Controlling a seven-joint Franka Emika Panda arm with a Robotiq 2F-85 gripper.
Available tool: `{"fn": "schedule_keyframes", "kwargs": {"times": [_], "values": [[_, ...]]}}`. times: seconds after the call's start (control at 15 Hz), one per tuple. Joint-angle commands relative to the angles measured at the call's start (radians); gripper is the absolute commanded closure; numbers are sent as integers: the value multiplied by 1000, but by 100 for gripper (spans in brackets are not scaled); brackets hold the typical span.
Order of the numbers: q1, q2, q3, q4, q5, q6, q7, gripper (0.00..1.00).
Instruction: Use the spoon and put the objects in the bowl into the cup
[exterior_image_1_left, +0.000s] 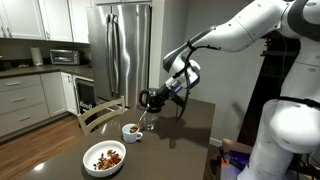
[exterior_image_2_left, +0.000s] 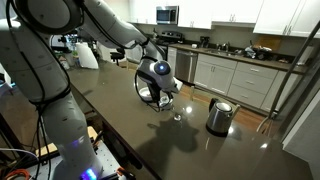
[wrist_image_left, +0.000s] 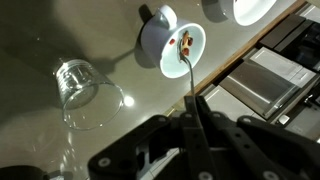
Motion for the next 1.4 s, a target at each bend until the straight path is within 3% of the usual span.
{"fn": "schedule_keyframes", "kwargs": {"times": [0.0, 0.73, 1.33], "values": [[16, -16, 40, -3, -92, 73, 93, 95], [-1, -40, 100, -19, -487, 146, 370, 95], [-18, -69, 88, 13, -647, 126, 461, 95]]}}
